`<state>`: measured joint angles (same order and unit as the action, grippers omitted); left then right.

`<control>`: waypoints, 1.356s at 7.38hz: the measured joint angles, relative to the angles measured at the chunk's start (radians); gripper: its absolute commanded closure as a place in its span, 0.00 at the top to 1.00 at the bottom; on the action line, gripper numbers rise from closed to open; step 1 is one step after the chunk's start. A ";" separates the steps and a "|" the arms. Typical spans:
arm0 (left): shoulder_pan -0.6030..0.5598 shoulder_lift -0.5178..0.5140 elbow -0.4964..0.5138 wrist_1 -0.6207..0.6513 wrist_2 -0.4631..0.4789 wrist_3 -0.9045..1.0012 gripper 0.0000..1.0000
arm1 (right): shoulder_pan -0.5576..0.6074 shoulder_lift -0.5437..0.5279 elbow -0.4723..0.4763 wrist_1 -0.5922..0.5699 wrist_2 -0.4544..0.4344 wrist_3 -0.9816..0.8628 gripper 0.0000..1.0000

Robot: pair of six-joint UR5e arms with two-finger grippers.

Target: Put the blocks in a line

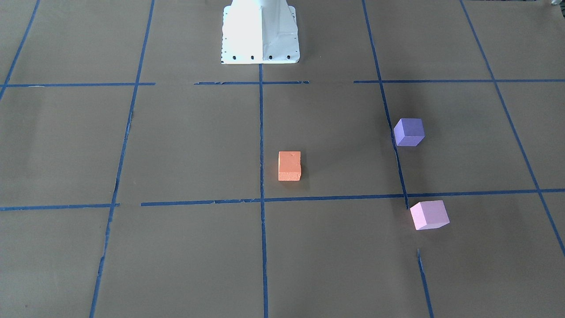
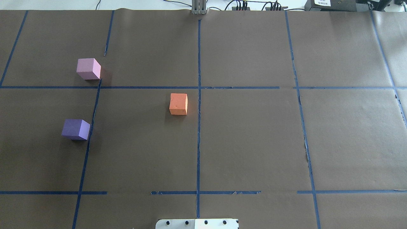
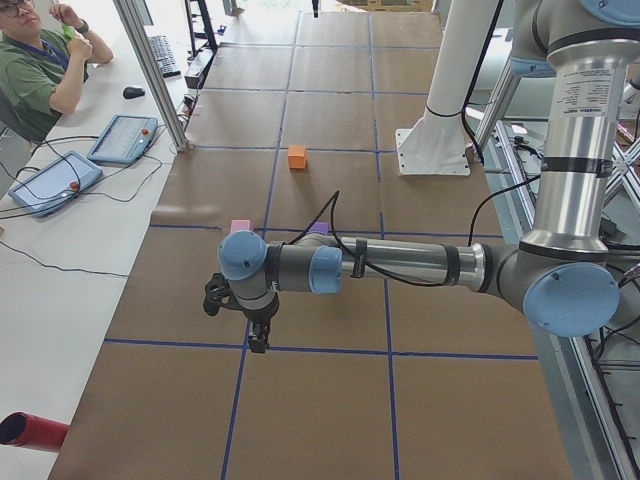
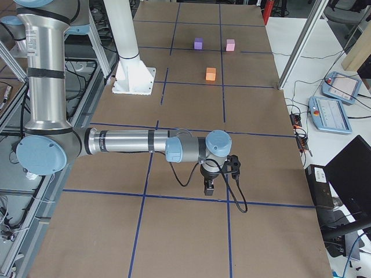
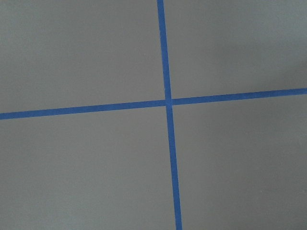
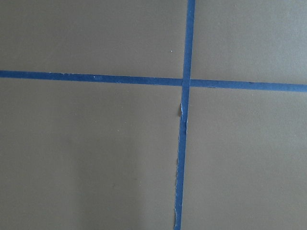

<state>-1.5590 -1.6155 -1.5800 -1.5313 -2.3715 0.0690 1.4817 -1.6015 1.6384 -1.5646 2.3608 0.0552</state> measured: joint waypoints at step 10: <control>0.305 -0.316 -0.246 -0.002 -0.058 -0.485 1.00 | -0.001 -0.001 0.001 0.000 0.001 0.000 1.00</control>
<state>-1.2536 -1.9317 -1.8261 -1.5337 -2.4292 -0.4155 1.4811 -1.6025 1.6394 -1.5647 2.3620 0.0552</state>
